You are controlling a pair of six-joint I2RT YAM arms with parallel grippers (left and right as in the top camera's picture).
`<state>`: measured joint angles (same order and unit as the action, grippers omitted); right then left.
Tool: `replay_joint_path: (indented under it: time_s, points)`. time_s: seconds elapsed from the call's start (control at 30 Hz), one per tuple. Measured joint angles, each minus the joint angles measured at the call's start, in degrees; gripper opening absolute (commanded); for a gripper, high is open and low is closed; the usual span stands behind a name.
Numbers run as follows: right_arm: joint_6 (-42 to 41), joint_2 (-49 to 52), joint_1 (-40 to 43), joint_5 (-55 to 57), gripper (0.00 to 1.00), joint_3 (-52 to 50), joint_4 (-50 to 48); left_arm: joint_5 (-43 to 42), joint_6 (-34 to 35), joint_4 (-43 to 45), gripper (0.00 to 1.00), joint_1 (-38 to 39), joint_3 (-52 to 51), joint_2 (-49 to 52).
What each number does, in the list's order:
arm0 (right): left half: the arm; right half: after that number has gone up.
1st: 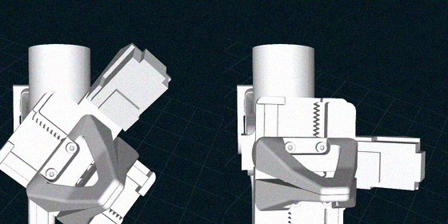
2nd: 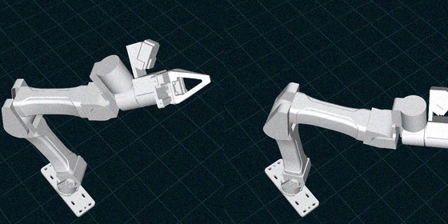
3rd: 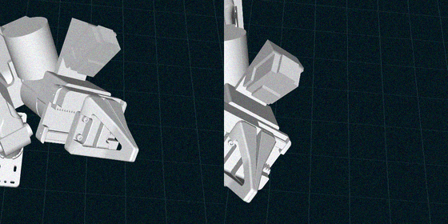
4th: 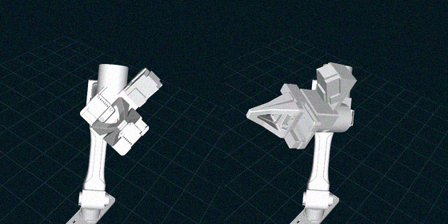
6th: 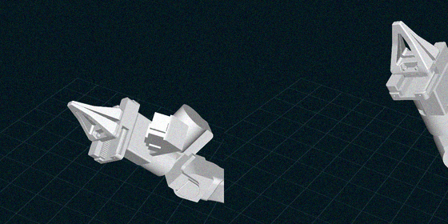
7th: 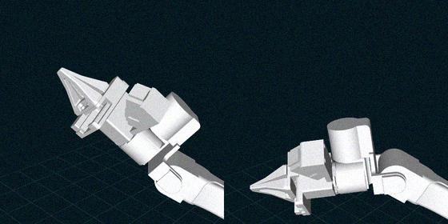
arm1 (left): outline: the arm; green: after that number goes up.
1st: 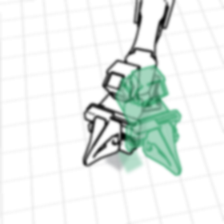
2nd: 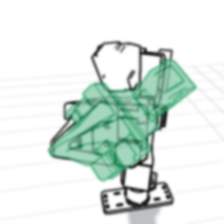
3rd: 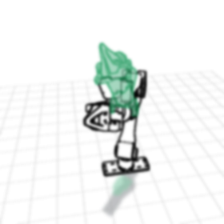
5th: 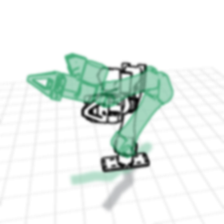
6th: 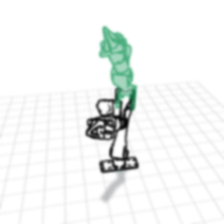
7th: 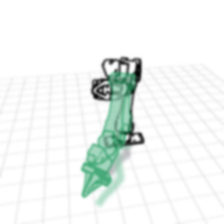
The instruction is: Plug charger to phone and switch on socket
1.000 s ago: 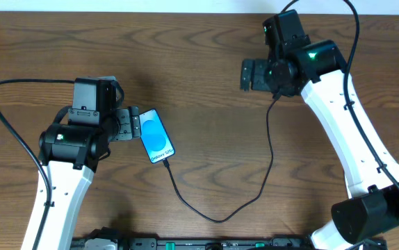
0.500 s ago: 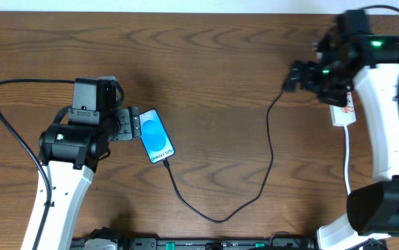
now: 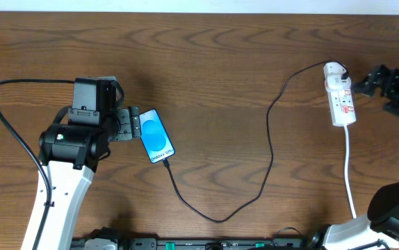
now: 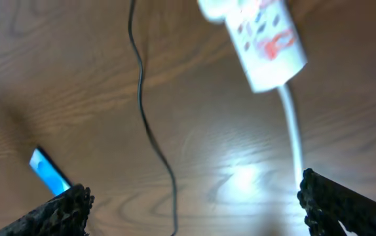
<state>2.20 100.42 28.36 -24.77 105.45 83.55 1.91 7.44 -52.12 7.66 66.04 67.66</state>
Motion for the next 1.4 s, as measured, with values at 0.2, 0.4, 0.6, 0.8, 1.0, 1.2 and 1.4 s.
replay_joint_path:
  time_s: [0.2, 0.4, 0.6, 0.8, 1.0, 1.2, 1.4]
  points:
    - [3.78, 0.46, 0.72, -0.2, 0.99, 6.69, -3.06, 0.0, 0.0, -0.02, 0.87, 0.0, 0.0, 0.02]
    - [5.99, 6.16, 0.74, -0.44, 0.99, 14.6, -1.4, 0.0, 0.0, 0.0, 0.88, 0.0, 0.0, 0.02]
    - [10.21, 18.23, 0.72, -0.55, 0.99, 17.14, 2.91, 0.0, 0.0, 0.0, 0.88, 0.0, 0.0, 0.02]
    - [13.79, 29.24, 0.46, 0.39, 0.99, 17.07, 2.64, 0.0, 0.0, 0.0, 0.87, 0.0, 0.0, 0.02]
    - [16.35, 31.47, -0.94, 0.81, 0.99, 17.07, 0.22, 0.0, -0.02, 0.0, 0.87, 0.0, 0.0, 0.04]
    - [17.57, 32.33, -2.86, 0.74, 0.99, 17.07, -2.91, 0.0, -0.02, 0.0, 0.88, 0.0, 0.0, 0.04]
    - [17.88, 35.23, -5.49, 0.83, 0.99, 17.07, -6.16, 0.0, -0.02, -0.02, 0.88, 0.0, 0.0, 0.04]
